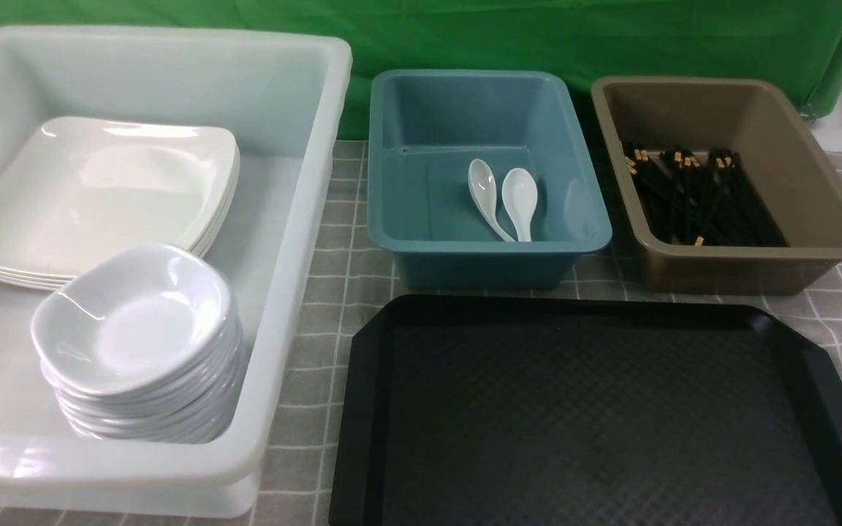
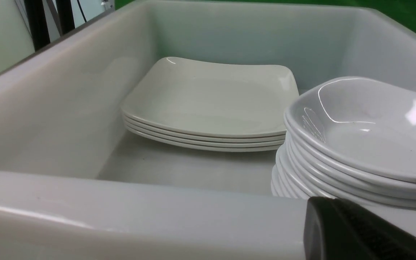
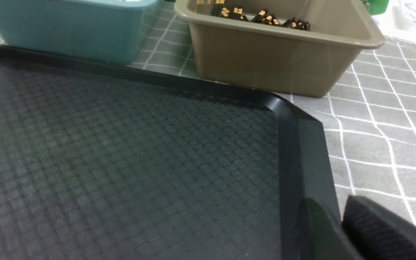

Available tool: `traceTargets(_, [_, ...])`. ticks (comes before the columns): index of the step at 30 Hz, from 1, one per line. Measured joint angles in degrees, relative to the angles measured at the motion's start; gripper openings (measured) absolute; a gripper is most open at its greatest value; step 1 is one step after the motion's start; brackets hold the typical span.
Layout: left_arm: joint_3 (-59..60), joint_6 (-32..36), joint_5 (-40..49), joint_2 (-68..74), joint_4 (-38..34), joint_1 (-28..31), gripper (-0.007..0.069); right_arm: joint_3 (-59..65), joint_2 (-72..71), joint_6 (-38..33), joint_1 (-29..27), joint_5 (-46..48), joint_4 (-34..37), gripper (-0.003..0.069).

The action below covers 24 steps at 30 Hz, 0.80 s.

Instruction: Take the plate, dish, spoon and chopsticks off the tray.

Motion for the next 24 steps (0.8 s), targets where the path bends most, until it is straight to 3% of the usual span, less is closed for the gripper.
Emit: traceTargets(24, [0.0, 0.4, 0.0, 0.0, 0.1, 0.0, 0.0008, 0.0, 0.0, 0.0, 0.0, 0.0, 0.0, 0.021])
